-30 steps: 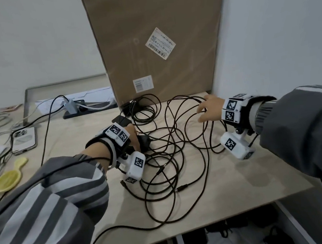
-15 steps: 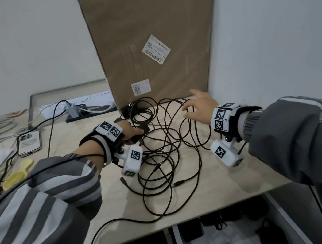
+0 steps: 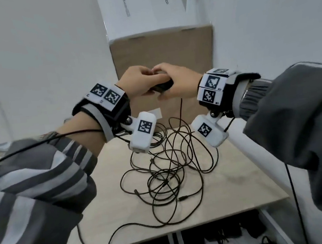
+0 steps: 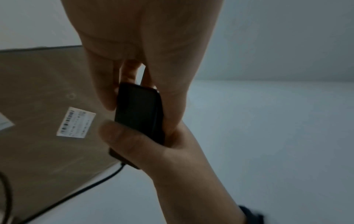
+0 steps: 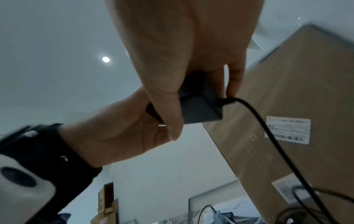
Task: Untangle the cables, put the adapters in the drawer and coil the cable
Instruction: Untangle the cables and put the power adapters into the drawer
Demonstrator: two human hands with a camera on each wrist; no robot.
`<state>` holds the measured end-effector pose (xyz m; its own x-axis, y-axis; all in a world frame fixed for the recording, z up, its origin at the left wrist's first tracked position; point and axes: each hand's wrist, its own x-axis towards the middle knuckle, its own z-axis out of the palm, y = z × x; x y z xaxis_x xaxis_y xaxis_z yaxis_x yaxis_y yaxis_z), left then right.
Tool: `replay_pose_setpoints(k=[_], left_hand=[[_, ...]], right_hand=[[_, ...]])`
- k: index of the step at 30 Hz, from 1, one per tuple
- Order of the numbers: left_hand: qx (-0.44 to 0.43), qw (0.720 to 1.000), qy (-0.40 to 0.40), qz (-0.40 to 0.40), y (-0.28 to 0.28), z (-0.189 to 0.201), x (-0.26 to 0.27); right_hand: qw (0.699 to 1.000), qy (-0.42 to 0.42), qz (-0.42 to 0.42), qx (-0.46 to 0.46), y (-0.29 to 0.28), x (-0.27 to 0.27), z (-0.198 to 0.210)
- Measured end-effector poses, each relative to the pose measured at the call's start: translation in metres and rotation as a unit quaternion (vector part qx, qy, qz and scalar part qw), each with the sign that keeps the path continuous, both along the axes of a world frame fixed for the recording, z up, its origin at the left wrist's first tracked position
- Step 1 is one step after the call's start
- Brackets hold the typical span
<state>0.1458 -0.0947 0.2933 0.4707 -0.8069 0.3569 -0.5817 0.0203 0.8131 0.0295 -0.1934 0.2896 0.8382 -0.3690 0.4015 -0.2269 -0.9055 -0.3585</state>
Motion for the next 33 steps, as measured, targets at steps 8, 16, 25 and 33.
replay_pose_setpoints(k=[8, 16, 25, 33], left_hand=[[0.033, 0.997, 0.054, -0.042, 0.018, -0.001, -0.023], [0.204, 0.968, -0.057, -0.134, -0.016, -0.076, -0.051], [-0.025, 0.99, -0.009, 0.142, -0.032, -0.037, 0.002], [-0.113, 0.978, -0.071, 0.158, -0.019, 0.059, -0.006]], right_hand=[[0.935, -0.277, -0.031, 0.217, 0.006, -0.025, 0.045], [0.846, -0.445, 0.002, 0.295, -0.007, -0.072, 0.079], [0.878, -0.405, -0.12, 0.224, -0.056, -0.144, 0.025], [0.854, -0.354, -0.167, 0.344, -0.069, -0.132, -0.057]])
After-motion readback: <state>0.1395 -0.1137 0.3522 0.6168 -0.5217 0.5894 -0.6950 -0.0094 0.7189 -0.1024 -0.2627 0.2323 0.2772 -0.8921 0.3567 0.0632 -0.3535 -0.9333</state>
